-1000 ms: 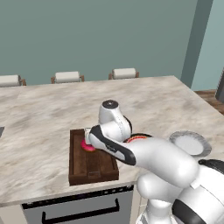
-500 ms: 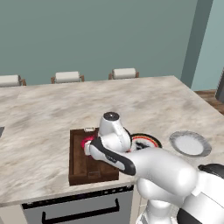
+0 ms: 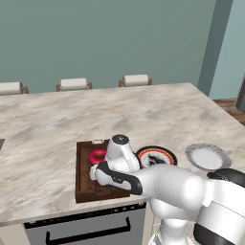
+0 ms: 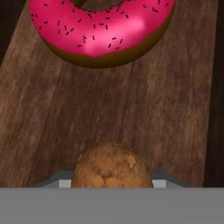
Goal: Move the dessert items from the plates to the tray.
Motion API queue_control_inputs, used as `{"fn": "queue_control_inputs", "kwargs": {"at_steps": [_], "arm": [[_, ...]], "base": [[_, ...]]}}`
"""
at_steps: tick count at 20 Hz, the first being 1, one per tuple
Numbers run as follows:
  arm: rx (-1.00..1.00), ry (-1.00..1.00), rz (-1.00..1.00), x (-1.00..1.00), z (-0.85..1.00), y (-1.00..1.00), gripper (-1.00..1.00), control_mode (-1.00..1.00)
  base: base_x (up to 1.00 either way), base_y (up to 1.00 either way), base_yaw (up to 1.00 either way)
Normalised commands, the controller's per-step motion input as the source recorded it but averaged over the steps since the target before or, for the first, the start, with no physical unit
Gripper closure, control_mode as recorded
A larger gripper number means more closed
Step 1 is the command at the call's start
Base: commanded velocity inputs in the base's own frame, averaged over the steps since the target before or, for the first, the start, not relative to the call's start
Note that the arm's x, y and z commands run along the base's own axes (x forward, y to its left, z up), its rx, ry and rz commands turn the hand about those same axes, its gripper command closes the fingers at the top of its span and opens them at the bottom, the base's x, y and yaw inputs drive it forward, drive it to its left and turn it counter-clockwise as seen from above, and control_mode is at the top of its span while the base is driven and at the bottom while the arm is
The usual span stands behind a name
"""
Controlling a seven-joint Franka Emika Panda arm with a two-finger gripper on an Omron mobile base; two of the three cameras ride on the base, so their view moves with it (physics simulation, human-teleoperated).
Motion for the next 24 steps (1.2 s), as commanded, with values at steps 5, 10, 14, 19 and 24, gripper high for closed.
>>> {"fn": "queue_control_inputs", "kwargs": {"at_steps": [5,10,14,19,24], "arm": [[0.0,0.06,0.0,0.0,-0.04,0.3,1.0,-1.0],[0.0,0.03,0.0,0.0,0.0,0.1,-1.0,-1.0],[0.0,0.0,0.0,0.0,0.0,0.0,-1.0,-1.0],[0.0,0.0,0.0,0.0,0.03,0.0,-1.0,-1.0],[-0.01,0.0,0.0,0.0,0.39,-0.08,-1.0,-1.0]], "base": [[0.0,0.0,0.0],[0.0,0.0,0.0],[0.0,0.0,0.0],[0.0,0.0,0.0],[0.0,0.0,0.0]]}}
